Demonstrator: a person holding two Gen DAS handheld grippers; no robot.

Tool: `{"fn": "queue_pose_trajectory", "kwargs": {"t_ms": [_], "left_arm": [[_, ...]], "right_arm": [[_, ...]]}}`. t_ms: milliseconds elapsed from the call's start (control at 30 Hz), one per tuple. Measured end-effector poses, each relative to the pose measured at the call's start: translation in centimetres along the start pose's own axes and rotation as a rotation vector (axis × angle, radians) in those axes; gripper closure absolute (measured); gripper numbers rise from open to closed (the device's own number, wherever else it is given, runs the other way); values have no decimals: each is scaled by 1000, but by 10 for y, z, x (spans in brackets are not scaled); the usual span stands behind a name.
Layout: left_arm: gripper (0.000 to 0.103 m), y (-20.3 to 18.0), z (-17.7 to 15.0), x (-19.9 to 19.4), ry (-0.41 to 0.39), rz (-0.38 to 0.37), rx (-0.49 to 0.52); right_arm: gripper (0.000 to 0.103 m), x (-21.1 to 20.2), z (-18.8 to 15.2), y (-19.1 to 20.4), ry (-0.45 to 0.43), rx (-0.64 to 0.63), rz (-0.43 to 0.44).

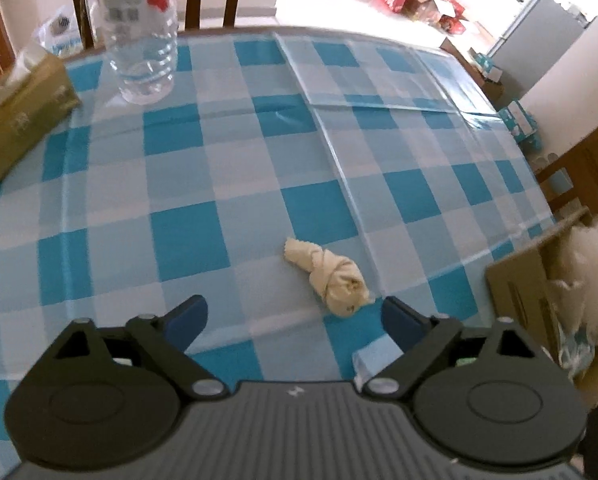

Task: Organize soft objects
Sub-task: 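Close the left gripper on the beige knotted cloth while the right gripper approaches the blue mask, then grasp the folded blue face mask with the right gripper while the left gripper holds the cloth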

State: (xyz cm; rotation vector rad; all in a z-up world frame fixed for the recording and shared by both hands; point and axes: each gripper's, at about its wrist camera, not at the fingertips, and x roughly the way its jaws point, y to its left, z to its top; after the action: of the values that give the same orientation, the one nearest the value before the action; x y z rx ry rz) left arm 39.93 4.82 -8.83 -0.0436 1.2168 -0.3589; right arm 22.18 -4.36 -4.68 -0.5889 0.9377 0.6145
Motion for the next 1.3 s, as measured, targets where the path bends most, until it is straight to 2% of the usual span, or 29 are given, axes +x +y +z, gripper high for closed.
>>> {"fn": "queue_pose_trajectory", "kwargs": {"t_ms": [100, 167, 333, 500, 667, 867, 1300], "left_arm": [[26, -5, 6, 16, 18, -5, -9], [28, -10, 8, 24, 23, -5, -9], [40, -19, 11, 38, 37, -28, -24], [59, -24, 14, 53, 57, -37, -55], [65, -25, 14, 62, 60, -27, -62], [80, -26, 14, 61, 47, -29, -50], [82, -15, 2, 16, -45, 21, 60]], "right_arm": [[0, 5, 0, -3, 9, -12, 0], [0, 8, -1, -5, 17, -20, -1], [0, 14, -1, -10, 27, -42, -10], [0, 16, -2, -14, 26, -36, -8], [0, 16, -3, -17, 25, -26, -6], [0, 16, -4, -18, 28, -25, -6], [0, 24, 12, -15, 86, -104, -36]]}}
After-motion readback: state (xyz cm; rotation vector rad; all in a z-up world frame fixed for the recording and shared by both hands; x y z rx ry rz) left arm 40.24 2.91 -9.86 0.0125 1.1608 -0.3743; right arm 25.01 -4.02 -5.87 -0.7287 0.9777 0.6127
